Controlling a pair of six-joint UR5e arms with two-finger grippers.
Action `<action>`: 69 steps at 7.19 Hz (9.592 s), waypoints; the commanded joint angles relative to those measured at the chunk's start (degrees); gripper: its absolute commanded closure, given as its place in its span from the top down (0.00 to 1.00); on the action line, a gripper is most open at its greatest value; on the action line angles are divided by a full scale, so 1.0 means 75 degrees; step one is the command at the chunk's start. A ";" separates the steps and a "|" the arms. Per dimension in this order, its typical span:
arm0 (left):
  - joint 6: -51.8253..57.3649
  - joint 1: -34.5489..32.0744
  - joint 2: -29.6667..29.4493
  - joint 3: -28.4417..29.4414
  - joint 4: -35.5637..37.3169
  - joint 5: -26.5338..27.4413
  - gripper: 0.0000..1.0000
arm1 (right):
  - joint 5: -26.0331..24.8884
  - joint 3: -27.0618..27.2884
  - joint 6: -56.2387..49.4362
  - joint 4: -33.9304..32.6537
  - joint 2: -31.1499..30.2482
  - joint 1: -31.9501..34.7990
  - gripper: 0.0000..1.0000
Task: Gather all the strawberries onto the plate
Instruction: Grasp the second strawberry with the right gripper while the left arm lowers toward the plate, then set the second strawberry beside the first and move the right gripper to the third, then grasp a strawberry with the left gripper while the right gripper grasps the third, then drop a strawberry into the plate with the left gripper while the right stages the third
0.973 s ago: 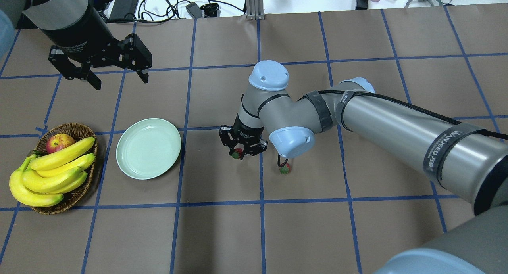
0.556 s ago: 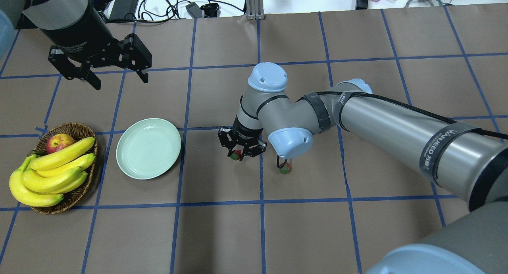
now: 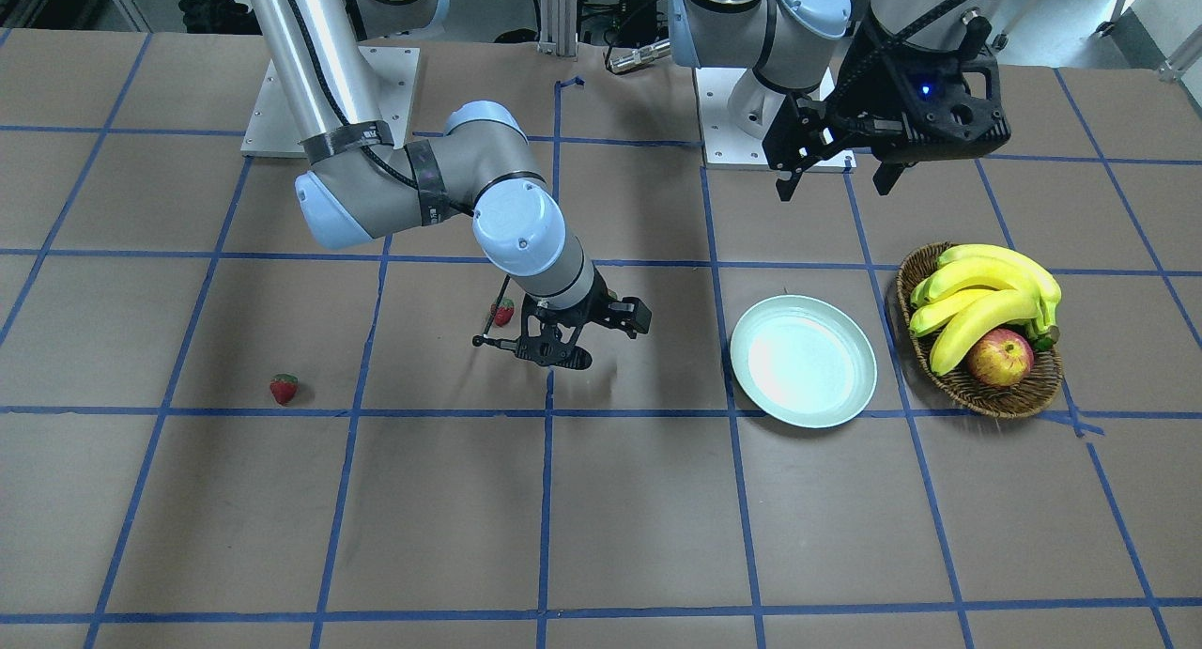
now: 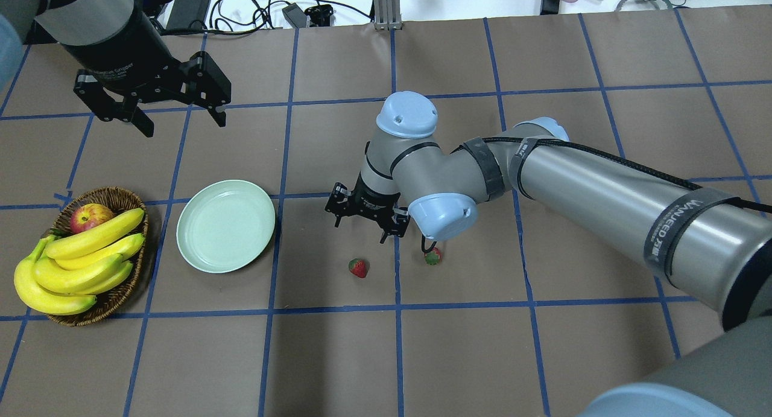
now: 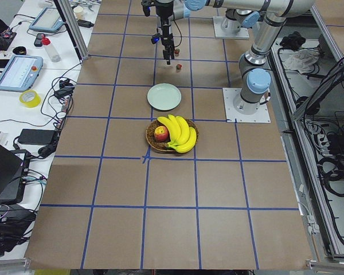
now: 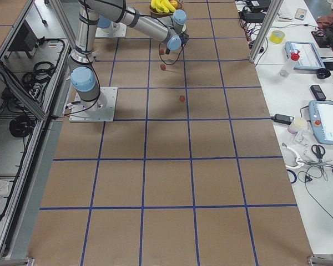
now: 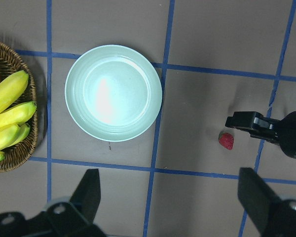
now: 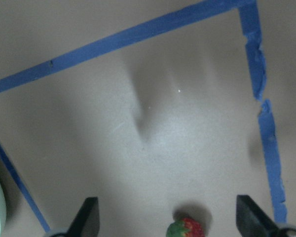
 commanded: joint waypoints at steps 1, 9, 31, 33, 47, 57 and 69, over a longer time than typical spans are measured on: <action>0.0000 0.0010 0.0000 0.0005 -0.0004 0.0000 1.00 | -0.1095 0.0116 -0.0005 0.0188 -0.0419 -0.0047 1.00; 0.0000 -0.0001 -0.0023 -0.0323 0.0195 0.0012 1.00 | -0.3363 0.0972 0.0042 0.1420 -0.0715 -0.0153 0.96; -0.0011 0.0491 -0.0316 -0.2784 0.1812 -0.0633 1.00 | -0.0092 -0.0280 0.0592 0.0424 -0.0081 -0.0141 0.89; -0.0558 0.0270 -0.0316 -0.2819 0.1824 -0.0923 1.00 | -0.1335 -0.0235 0.0453 0.0540 -0.0362 -0.0200 0.97; -0.2874 -0.2908 -0.2343 -0.4530 0.6160 -0.0726 0.91 | -0.3362 0.0655 -0.4388 0.0588 -0.0446 -0.4020 0.93; -0.2027 -0.2638 -0.2472 -0.4554 0.6371 -0.0797 0.38 | -0.3327 0.0798 -0.4388 0.0588 -0.0515 -0.4044 0.00; 0.1605 0.1592 -0.1862 -0.3569 0.4590 -0.0493 0.00 | -0.0212 -0.0023 0.0389 0.0638 -0.0763 -0.0590 0.00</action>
